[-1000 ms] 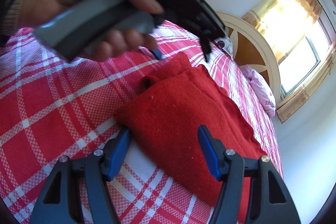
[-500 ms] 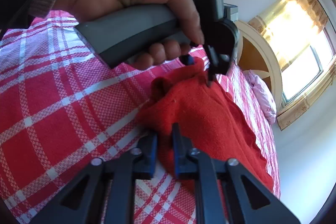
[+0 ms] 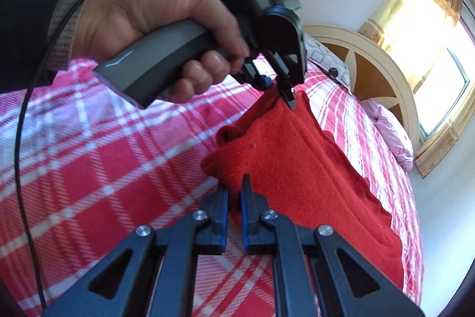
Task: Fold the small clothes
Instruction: 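Lift the side edge with both grippers and fold it over the sweater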
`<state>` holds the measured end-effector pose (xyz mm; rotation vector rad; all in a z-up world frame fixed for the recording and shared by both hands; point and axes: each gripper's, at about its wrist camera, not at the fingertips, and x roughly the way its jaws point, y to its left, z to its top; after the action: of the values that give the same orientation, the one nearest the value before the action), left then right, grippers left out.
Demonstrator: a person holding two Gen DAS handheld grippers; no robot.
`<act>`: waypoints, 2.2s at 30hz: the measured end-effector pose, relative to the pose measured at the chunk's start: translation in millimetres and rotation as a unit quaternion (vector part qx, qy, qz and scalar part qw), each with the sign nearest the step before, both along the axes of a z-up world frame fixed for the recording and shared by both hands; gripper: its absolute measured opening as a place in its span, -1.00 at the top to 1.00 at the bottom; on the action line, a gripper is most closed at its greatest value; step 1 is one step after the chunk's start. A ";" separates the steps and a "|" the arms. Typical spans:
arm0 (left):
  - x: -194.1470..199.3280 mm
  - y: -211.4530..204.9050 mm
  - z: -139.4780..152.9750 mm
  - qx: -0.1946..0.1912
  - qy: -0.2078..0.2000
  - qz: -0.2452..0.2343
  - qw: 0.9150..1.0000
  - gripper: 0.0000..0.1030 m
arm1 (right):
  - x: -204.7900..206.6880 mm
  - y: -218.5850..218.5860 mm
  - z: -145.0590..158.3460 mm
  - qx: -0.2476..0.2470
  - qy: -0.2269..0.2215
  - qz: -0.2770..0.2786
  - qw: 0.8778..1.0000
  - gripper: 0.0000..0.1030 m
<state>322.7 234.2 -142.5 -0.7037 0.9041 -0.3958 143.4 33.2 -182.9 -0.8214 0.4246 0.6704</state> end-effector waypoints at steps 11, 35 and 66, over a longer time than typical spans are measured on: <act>-11.1 9.3 30.1 -0.036 -0.016 0.030 0.999 0.76 | 0.4 -29.3 39.7 0.110 0.047 0.016 0.993 0.82; 97.3 -226.6 65.9 0.020 -0.014 -0.109 0.994 0.76 | 93.1 -250.0 65.2 0.358 0.186 -0.192 0.894 0.82; 3.7 -270.6 85.3 0.218 -0.124 -0.110 0.962 -0.08 | 133.6 -315.9 53.9 0.417 0.256 -0.220 0.844 0.09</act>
<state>326.4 -36.4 -57.1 -0.1429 0.7945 -0.4513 277.0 -282.6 -128.9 0.3082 0.7021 0.5515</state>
